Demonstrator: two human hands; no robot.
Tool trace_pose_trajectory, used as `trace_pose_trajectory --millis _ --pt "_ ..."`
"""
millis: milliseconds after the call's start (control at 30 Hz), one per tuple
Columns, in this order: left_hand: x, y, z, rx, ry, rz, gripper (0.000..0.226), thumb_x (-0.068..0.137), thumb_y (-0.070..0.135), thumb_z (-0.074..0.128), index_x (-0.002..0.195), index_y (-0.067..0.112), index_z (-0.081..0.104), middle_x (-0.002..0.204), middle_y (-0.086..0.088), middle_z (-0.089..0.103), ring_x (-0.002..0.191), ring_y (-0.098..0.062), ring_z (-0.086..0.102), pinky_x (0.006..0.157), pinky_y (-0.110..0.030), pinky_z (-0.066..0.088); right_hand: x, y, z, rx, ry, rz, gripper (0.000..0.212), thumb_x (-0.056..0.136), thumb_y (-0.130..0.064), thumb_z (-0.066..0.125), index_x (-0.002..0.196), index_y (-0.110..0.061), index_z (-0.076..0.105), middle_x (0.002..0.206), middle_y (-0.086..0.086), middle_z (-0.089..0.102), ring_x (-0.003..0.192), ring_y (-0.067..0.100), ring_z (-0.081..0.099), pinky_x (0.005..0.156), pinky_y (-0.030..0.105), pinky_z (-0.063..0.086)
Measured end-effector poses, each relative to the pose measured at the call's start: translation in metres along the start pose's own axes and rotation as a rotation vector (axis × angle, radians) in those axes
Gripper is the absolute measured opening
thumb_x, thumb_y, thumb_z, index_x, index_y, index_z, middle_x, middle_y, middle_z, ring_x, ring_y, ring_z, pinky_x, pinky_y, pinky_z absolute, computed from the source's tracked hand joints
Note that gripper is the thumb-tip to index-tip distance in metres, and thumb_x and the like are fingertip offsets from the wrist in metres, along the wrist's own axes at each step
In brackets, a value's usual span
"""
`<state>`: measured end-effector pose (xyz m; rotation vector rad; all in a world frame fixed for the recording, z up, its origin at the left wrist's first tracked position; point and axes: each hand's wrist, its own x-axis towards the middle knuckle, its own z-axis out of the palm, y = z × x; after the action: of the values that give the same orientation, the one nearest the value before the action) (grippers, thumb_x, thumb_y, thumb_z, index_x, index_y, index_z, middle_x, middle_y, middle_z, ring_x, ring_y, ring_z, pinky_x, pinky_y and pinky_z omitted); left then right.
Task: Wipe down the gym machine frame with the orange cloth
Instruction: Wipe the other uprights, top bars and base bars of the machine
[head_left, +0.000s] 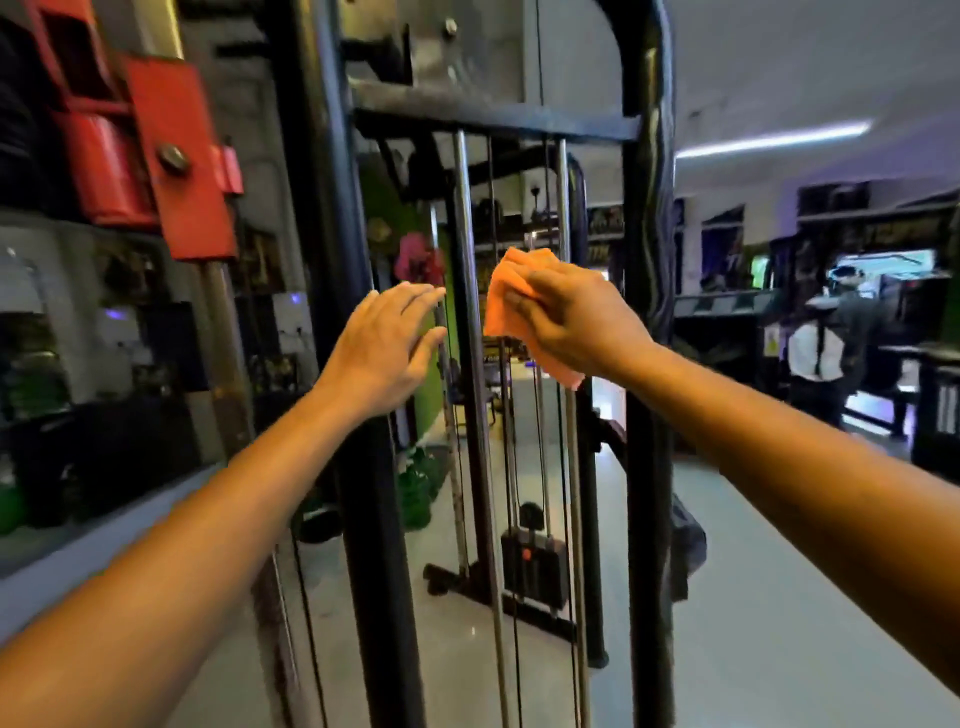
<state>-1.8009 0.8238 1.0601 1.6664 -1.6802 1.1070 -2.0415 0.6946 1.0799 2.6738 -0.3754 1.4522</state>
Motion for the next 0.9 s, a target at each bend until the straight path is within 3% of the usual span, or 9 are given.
trace_pose_trajectory --millis 167,367,567,633,667,733,800,900 --pt "0.089 -0.034 -0.047 0.067 0.157 -0.005 0.051 0.109 0.038 0.056 0.156 0.019 0.051 0.154 0.000 0.055 0.145 -0.024 0.049 0.125 -0.051 0.030 0.107 0.006 -0.022 -0.029 0.102 -0.149 0.046 0.112 -0.045 0.056 0.156 -0.036 0.055 0.160 -0.003 0.057 0.140 0.026 0.058 0.116 0.051 0.050" --pt "0.174 -0.068 -0.072 0.201 0.253 -0.012 0.052 0.108 0.041 0.055 0.156 0.019 0.052 0.157 -0.002 0.055 0.147 -0.025 0.048 0.126 -0.053 0.032 0.208 0.029 -0.026 -0.062 0.190 -0.260 0.053 0.112 -0.049 0.052 0.163 -0.037 0.046 0.169 -0.006 0.046 0.150 0.028 0.050 0.120 0.052 0.047" --pt "0.219 -0.094 -0.089 0.306 0.318 -0.077 0.051 0.109 0.034 0.057 0.157 0.017 0.050 0.158 -0.006 0.053 0.148 -0.027 0.047 0.126 -0.052 0.033 0.283 0.035 -0.007 0.072 0.352 -0.299 0.051 0.113 -0.050 0.049 0.156 -0.025 0.045 0.143 0.008 0.062 0.124 0.032 0.064 0.097 0.046 0.052" --pt "0.224 -0.102 -0.091 0.333 0.336 -0.098 0.052 0.109 0.033 0.057 0.158 0.017 0.048 0.159 -0.006 0.052 0.149 -0.027 0.046 0.126 -0.052 0.033 0.299 0.037 0.016 0.107 0.331 -0.289 0.049 0.112 -0.051 0.048 0.153 -0.024 0.041 0.143 0.010 0.062 0.128 0.034 0.061 0.103 0.051 0.049" --pt "0.224 -0.107 -0.092 0.347 0.339 -0.100 0.052 0.109 0.032 0.057 0.158 0.017 0.047 0.160 -0.006 0.052 0.149 -0.028 0.046 0.126 -0.053 0.033 0.305 0.041 0.030 0.061 0.315 -0.292 0.050 0.113 -0.053 0.045 0.153 -0.024 0.041 0.148 0.011 0.058 0.136 0.035 0.055 0.111 0.054 0.043" --pt "0.223 -0.114 -0.091 0.367 0.326 -0.100 0.053 0.109 0.031 0.058 0.158 0.016 0.046 0.162 -0.007 0.049 0.151 -0.028 0.044 0.127 -0.054 0.032 0.311 0.056 0.059 -0.062 0.300 -0.298 0.057 0.114 -0.058 0.034 0.160 -0.025 0.039 0.170 0.006 0.040 0.160 0.038 0.030 0.131 0.061 0.015" --pt "0.222 -0.123 -0.090 0.393 0.304 -0.093 0.054 0.109 0.032 0.056 0.160 0.016 0.045 0.167 -0.006 0.043 0.156 -0.027 0.036 0.130 -0.053 0.027 0.314 0.071 0.077 -0.111 0.358 -0.303 0.062 0.111 -0.065 0.023 0.165 -0.035 0.032 0.182 -0.003 0.015 0.168 0.036 0.002 0.131 0.065 -0.013" --pt "0.223 -0.136 -0.088 0.419 0.281 -0.077 0.054 0.113 0.035 0.049 0.163 0.017 0.042 0.175 -0.001 0.030 0.164 -0.021 0.020 0.134 -0.052 0.017 0.321 0.073 0.090 -0.057 0.452 -0.233 0.058 0.110 -0.068 0.021 0.164 -0.047 0.026 0.183 -0.006 0.001 0.167 0.038 -0.013 0.129 0.069 -0.015"
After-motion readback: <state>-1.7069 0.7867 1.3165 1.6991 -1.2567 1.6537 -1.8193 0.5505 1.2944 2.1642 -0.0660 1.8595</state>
